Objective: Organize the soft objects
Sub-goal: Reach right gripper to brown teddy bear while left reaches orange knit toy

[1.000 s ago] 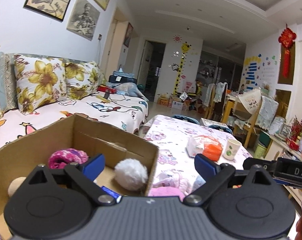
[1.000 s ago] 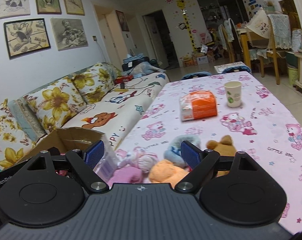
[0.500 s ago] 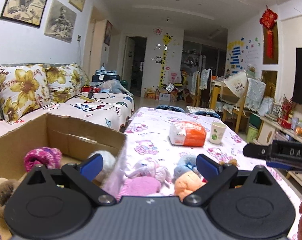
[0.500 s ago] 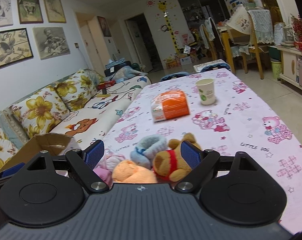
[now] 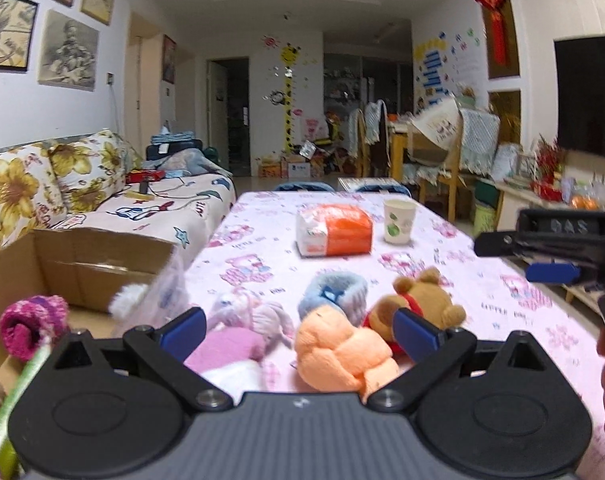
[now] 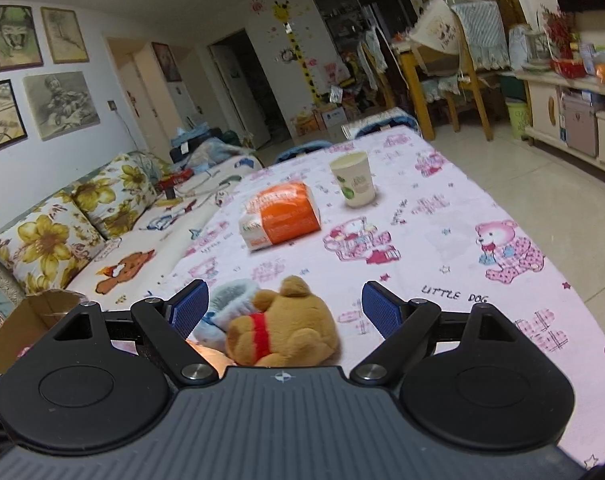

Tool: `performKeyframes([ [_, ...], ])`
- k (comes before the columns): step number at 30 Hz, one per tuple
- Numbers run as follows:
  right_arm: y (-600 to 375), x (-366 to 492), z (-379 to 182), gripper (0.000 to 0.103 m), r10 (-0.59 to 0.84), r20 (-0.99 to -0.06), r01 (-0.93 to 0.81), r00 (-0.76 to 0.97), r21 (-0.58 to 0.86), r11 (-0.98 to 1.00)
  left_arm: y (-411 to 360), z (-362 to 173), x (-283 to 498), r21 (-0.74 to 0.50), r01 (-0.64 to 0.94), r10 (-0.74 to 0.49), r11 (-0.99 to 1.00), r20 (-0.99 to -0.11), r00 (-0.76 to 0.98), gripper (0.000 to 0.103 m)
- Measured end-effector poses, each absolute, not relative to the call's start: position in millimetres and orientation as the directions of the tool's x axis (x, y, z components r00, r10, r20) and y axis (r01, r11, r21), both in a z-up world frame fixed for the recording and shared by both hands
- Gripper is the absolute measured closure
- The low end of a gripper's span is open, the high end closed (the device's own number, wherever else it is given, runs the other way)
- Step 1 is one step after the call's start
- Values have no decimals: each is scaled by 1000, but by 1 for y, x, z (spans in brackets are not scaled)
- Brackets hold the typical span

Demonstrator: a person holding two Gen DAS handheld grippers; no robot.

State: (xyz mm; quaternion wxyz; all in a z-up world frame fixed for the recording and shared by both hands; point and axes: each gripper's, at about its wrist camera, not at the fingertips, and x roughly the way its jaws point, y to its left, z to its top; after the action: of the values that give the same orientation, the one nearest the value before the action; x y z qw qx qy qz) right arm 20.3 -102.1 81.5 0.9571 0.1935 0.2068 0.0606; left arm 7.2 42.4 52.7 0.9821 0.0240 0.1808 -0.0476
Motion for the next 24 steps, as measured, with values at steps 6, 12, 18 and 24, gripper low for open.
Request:
performKeyframes([
  [6,-86,45,68,0,252,-436,-70,864,392,917,28,39,22,38,130,-102,991,-421,901,4],
  [12,-75,63,61,0,283,-465,-103,839,375,921,18,29,38,20,125,-102,992,-456,884,4],
  [18,-76,73,55,0,288,-495,-93,820,381,920,18,22,53,-9,108,-99,994,-488,867,4],
  [24,-74,75,49,0,315,-511,-108,800,393,913,17,16,66,16,119,-94,993,-507,857,4],
])
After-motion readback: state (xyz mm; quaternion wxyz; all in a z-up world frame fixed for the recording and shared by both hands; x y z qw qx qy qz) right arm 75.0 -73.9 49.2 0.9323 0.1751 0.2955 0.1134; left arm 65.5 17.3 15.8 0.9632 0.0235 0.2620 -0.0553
